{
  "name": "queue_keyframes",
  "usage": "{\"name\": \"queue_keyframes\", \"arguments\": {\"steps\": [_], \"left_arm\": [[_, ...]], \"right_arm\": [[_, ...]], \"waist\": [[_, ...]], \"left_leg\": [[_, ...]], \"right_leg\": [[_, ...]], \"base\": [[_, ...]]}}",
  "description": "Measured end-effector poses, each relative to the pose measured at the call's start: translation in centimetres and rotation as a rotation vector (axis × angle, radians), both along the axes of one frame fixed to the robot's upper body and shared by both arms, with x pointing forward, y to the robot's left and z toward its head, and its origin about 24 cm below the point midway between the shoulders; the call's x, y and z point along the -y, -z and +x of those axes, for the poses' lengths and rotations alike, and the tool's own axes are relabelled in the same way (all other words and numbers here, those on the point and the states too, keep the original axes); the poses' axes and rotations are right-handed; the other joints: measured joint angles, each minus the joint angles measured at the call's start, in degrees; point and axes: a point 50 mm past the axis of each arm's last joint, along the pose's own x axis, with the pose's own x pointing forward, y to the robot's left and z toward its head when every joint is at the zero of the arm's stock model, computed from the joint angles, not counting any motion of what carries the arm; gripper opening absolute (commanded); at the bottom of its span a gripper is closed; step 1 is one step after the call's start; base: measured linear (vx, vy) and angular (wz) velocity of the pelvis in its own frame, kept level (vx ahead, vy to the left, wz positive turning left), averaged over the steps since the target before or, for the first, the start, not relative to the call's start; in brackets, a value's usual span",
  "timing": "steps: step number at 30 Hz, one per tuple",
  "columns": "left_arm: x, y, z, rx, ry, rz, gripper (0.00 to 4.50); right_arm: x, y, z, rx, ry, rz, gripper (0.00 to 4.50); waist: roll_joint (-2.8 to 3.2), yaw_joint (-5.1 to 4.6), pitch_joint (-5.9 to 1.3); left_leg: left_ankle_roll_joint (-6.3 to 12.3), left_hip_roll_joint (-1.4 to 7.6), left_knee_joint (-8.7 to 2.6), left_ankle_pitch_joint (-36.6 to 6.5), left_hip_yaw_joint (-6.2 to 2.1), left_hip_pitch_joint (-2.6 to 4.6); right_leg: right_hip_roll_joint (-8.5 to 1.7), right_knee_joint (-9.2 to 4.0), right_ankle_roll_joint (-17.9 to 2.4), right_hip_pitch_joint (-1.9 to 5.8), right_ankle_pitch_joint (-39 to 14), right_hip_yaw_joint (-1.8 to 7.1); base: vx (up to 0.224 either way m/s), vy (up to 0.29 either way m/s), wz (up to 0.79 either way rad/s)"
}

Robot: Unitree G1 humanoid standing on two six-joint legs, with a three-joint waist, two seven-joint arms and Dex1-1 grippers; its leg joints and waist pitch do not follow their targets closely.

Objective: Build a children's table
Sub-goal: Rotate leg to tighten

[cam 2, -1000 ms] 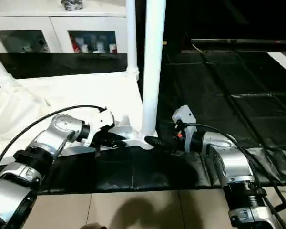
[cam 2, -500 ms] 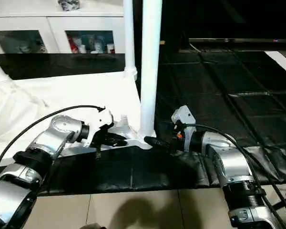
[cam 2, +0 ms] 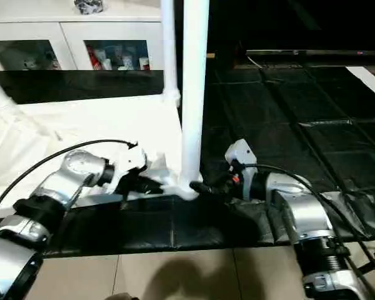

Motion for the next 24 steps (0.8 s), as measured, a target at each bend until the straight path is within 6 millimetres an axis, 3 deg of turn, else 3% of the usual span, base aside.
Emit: {"name": "queue_keyframes", "arguments": {"steps": [4,9,12,24], "left_arm": [[-0.2,-0.1,-0.4,-0.011,0.085,0.019,0.05],[-0.3,-0.2,-0.8,-0.027,0.183,0.053,0.00],[-0.3,-0.3,-0.9,-0.033,0.227,0.072,0.00],[-0.3,-0.5,-1.0,-0.037,0.266,0.085,0.00]], "right_arm": [[-0.6,-0.4,-0.4,-0.025,-0.141,0.022,4.25],[-1.0,-0.8,-0.6,-0.056,-0.271,0.010,3.78],[-1.0,-0.1,-0.8,-0.099,-0.306,-0.001,3.52],[-1.8,0.0,-0.2,-0.106,-0.371,-0.035,2.47]], "waist": [[-0.02,0.43,-0.02],[-0.07,1.10,-0.05],[-0.08,1.70,-0.05],[-0.07,1.96,-0.05]], "left_leg": [[0.00,0.00,0.01,0.00,0.00,0.04],[0.01,0.00,0.03,0.01,0.00,0.10],[0.00,0.00,0.03,0.01,0.00,0.14],[0.00,-0.01,0.05,0.00,0.02,0.11]], "right_leg": [[0.00,0.00,0.01,0.08,0.00,0.00],[0.00,0.00,0.01,0.17,0.00,0.02],[0.00,0.00,0.01,0.21,-0.01,0.03],[-0.01,0.03,-0.02,0.18,0.01,0.05]], "base": [[0.000,0.000,0.00],[0.000,0.000,0.00],[0.000,0.000,0.00],[0.000,0.000,0.00]]}}
